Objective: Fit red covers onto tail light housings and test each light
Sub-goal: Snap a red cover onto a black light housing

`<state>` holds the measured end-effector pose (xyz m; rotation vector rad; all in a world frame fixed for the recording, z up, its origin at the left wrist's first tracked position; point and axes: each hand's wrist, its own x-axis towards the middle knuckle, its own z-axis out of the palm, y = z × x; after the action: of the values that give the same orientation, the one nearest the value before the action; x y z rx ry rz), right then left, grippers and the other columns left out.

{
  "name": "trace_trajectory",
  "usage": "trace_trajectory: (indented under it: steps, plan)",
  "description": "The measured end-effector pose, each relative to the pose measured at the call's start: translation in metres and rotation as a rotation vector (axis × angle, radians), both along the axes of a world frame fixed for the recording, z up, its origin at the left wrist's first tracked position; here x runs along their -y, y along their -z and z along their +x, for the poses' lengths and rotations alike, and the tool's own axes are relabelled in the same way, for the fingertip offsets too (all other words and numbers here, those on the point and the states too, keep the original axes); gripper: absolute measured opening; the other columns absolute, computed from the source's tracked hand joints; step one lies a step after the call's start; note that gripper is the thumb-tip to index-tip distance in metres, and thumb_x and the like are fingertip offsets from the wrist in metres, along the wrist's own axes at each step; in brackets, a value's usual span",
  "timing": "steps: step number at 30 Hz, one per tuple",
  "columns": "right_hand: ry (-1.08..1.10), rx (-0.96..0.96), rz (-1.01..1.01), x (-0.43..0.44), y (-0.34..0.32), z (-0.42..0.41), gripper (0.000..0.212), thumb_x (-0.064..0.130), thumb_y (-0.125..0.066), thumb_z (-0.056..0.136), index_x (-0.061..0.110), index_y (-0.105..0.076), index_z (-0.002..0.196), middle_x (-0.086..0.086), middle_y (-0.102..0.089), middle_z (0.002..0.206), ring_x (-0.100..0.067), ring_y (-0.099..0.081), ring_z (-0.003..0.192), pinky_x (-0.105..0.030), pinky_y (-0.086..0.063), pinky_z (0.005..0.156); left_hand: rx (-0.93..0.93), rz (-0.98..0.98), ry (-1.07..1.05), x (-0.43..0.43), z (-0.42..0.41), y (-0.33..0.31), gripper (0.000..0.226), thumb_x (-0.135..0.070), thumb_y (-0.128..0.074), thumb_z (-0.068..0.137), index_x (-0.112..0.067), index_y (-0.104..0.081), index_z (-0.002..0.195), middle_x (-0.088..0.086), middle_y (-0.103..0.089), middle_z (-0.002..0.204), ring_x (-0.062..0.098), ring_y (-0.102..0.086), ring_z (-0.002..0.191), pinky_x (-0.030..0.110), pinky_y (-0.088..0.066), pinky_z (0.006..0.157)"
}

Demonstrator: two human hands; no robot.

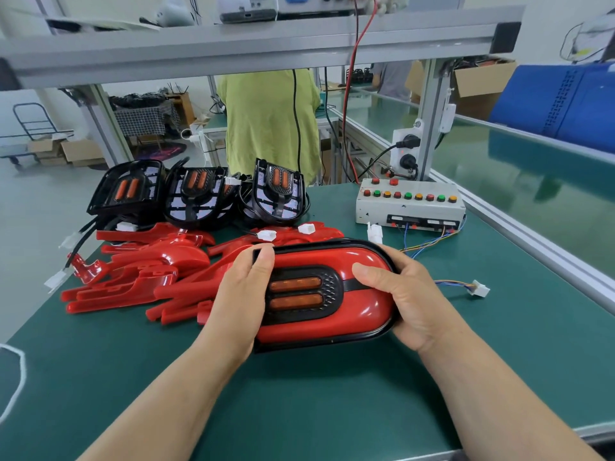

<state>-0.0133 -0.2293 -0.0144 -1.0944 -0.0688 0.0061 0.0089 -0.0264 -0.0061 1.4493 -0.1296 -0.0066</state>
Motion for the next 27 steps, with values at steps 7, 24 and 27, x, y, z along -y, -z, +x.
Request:
trace_trajectory:
  steps: [7, 24, 27]
  plan:
    - [-0.008, -0.037, -0.002, 0.001, 0.004, 0.001, 0.036, 0.011, -0.083, 0.060, 0.020, -0.078, 0.094, -0.012, -0.076, 0.096, -0.027, -0.073, 0.078, -0.038, -0.059, 0.064, 0.132, 0.257, -0.132, -0.002, -0.001, 0.008, 0.025, -0.042, -0.038, 0.103, -0.037, -0.062, 0.101, -0.005, -0.072, 0.106, 0.019, -0.069, 0.102, 0.048, -0.052, 0.095]
    - [0.231, -0.083, 0.030, -0.007, -0.002, -0.002, 0.025, 0.030, -0.057, 0.097, 0.016, -0.070, 0.114, -0.015, -0.072, 0.113, -0.025, -0.068, 0.094, -0.048, -0.057, 0.087, 0.048, 0.172, -0.165, 0.004, -0.011, -0.002, 0.028, -0.038, -0.040, 0.104, -0.030, -0.066, 0.098, -0.005, -0.074, 0.101, 0.015, -0.070, 0.098, 0.039, -0.056, 0.089]
    - [0.300, -0.090, 0.003, -0.006, -0.001, -0.002, 0.022, 0.033, -0.056, 0.098, 0.022, -0.071, 0.112, -0.007, -0.073, 0.108, -0.019, -0.070, 0.089, -0.038, -0.061, 0.076, 0.041, 0.167, -0.160, 0.006, -0.013, -0.005, 0.028, -0.038, -0.040, 0.104, -0.031, -0.066, 0.096, -0.005, -0.074, 0.099, 0.016, -0.070, 0.096, 0.039, -0.056, 0.087]
